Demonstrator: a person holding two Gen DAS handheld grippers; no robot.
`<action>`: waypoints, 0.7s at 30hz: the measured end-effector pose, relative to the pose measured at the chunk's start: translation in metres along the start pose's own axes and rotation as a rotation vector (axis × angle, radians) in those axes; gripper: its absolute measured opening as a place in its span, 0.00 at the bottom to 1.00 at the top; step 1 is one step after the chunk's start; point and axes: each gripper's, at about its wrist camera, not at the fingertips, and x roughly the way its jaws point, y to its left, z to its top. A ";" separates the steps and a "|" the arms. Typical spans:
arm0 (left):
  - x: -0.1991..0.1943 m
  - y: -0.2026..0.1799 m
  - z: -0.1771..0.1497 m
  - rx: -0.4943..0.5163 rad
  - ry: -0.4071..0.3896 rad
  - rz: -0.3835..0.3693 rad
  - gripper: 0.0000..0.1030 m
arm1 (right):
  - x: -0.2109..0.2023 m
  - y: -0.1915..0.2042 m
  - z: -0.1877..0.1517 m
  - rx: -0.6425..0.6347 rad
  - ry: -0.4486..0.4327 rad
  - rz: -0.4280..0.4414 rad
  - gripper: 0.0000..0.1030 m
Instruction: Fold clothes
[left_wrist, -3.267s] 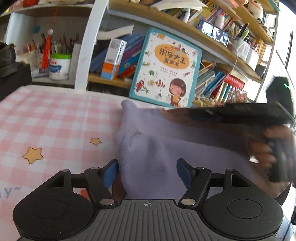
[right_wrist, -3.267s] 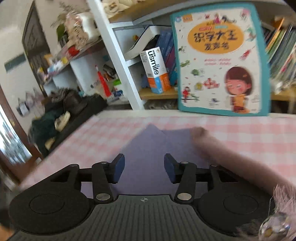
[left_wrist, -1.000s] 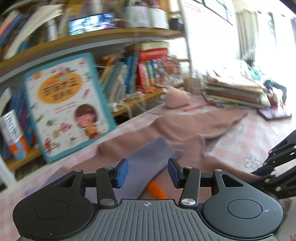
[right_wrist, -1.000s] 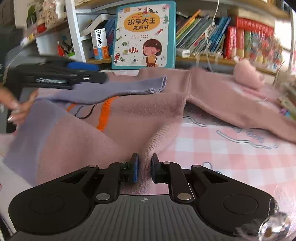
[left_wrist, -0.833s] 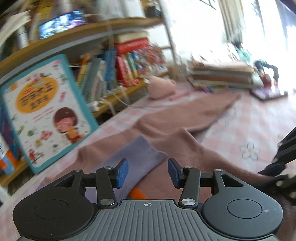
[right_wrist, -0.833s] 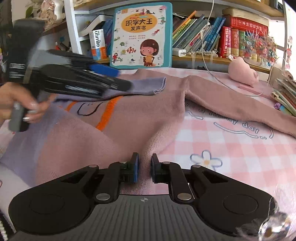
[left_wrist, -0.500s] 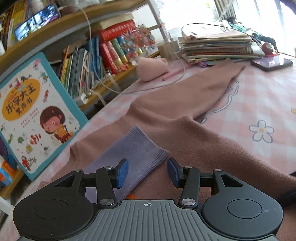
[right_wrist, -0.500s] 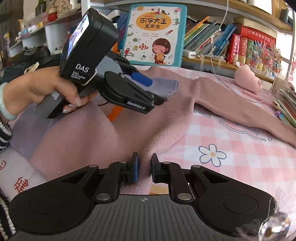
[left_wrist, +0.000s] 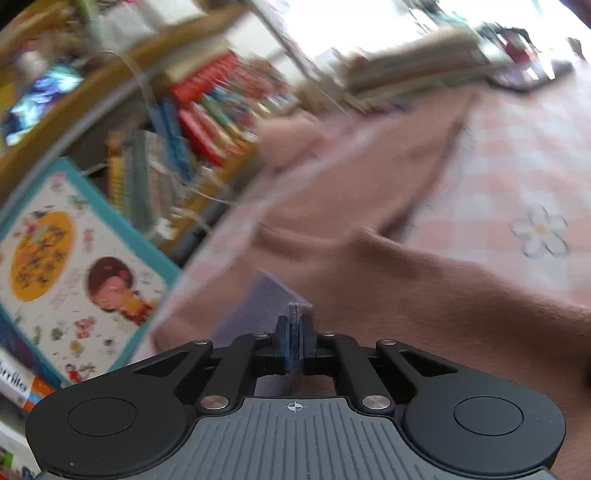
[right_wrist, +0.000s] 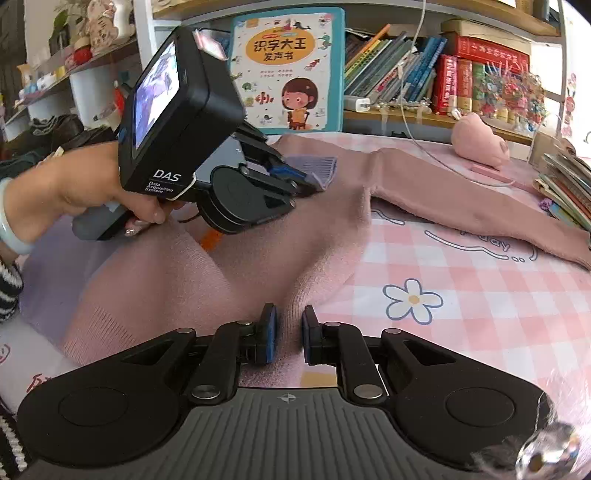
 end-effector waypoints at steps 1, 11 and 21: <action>-0.007 0.010 -0.001 -0.052 -0.028 0.010 0.04 | 0.000 -0.001 -0.001 0.008 -0.004 -0.006 0.12; -0.141 0.183 -0.075 -0.520 -0.184 0.346 0.04 | 0.000 -0.008 0.004 0.015 0.004 -0.072 0.13; -0.201 0.283 -0.234 -0.689 0.170 0.808 0.04 | 0.003 -0.002 0.010 -0.010 0.047 -0.089 0.13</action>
